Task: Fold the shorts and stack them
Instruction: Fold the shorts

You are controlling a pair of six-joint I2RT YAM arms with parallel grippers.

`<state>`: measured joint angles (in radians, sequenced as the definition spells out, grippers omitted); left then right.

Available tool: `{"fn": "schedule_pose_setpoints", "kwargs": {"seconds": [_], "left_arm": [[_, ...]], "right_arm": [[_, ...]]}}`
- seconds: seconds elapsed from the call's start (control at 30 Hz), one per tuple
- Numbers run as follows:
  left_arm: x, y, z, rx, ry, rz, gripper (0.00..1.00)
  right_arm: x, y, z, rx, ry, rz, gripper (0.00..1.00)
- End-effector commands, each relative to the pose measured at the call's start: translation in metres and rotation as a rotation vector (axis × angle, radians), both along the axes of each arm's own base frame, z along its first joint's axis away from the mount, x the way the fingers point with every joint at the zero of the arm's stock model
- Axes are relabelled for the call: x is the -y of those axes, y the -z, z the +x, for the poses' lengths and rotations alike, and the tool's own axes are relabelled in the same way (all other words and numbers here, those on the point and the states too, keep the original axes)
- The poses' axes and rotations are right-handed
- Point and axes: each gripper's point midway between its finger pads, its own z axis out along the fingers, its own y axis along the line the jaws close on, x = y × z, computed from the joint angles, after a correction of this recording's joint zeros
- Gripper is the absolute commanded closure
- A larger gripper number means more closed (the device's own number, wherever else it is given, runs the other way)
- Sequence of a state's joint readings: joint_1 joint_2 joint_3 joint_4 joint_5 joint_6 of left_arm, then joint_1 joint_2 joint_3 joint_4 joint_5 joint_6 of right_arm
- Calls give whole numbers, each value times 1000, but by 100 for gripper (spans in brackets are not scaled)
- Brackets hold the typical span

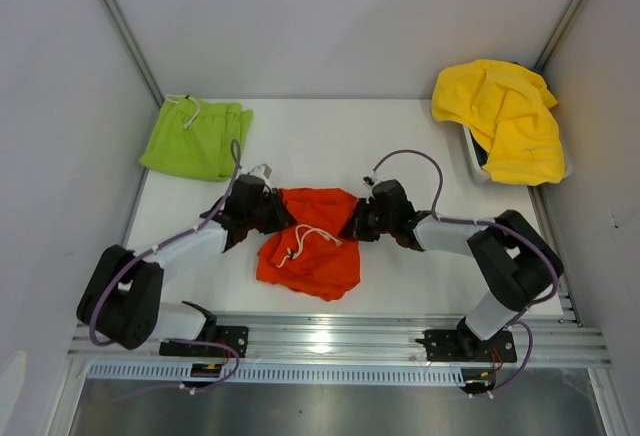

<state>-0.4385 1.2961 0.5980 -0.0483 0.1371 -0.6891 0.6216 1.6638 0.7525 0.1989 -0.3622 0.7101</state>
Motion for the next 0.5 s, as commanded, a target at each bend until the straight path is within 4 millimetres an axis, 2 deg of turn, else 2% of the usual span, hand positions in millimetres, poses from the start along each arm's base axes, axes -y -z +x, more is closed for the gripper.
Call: {"fn": "schedule_pose_setpoints", "kwargs": {"seconds": [0.0, 0.03, 0.07, 0.1, 0.13, 0.17, 0.2, 0.23, 0.27, 0.3, 0.33, 0.37, 0.4, 0.43, 0.47], "left_arm": [[10, -26, 50, 90, 47, 47, 88], [19, -36, 63, 109, 71, 40, 90], [21, -31, 67, 104, 113, 64, 92], [30, -26, 76, 71, 150, 73, 94], [37, -36, 89, 94, 172, 72, 94], [39, -33, 93, 95, 211, 97, 96], [41, -29, 94, 78, 231, 107, 96], [49, -37, 109, 104, 249, 97, 95], [52, -37, 113, 113, 274, 100, 88], [54, -34, 113, 94, 289, 103, 82], [59, -38, 125, 111, 302, 111, 74], [59, -35, 126, 97, 310, 117, 55], [57, -29, 125, 65, 310, 138, 48], [53, -24, 132, 58, 298, 179, 42], [48, -24, 134, 41, 291, 211, 31]], "right_arm": [[5, -6, -13, 65, 122, -93, 100], [3, -9, -24, 69, 111, -109, 100], [-9, -9, -44, 72, 68, -115, 100], [-12, -7, -53, 76, 57, -128, 87], [-16, -9, -64, 75, 37, -130, 79], [-21, -10, -74, 74, 14, -129, 70], [-28, -9, -90, 73, -21, -137, 41], [-28, -8, -96, 65, -33, -155, 29], [-28, -11, -98, 67, -40, -154, 19], [-23, -10, -101, 58, -44, -175, 5], [-16, -9, -100, 50, -37, -194, 1], [-13, -16, -99, 56, -39, -185, 0], [-10, -19, -96, 59, -45, -184, 0], [-4, -22, -89, 53, -27, -186, 1], [-2, -31, -87, 61, -30, -171, 0]]}}
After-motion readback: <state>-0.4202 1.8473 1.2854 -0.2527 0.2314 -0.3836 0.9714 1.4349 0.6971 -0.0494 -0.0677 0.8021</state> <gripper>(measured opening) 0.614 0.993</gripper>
